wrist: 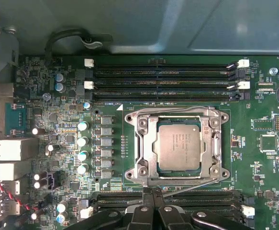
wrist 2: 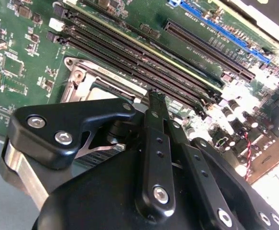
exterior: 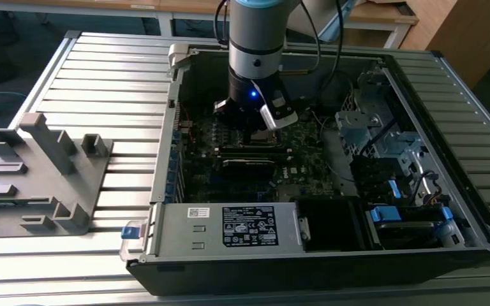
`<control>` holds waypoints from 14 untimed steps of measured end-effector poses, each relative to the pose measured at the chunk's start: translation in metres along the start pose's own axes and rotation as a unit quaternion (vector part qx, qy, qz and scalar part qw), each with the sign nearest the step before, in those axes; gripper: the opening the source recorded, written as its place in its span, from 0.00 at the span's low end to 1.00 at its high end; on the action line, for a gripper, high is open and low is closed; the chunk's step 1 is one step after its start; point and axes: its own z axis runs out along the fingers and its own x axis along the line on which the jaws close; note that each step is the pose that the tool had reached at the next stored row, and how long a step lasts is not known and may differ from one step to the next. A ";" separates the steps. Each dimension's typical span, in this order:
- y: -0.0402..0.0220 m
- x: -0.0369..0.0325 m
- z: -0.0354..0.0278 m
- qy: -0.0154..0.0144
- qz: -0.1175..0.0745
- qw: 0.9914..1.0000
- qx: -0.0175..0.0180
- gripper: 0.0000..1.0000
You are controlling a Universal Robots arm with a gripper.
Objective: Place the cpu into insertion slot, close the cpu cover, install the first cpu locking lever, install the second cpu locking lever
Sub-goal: 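Install the second cpu locking lever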
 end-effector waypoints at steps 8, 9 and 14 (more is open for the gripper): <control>-0.0001 0.0009 0.0028 0.000 0.000 1.000 0.000 0.11; -0.0001 0.0015 0.0031 0.000 0.000 1.000 0.000 0.11; -0.0002 0.0048 0.0042 0.000 0.000 1.000 0.000 0.11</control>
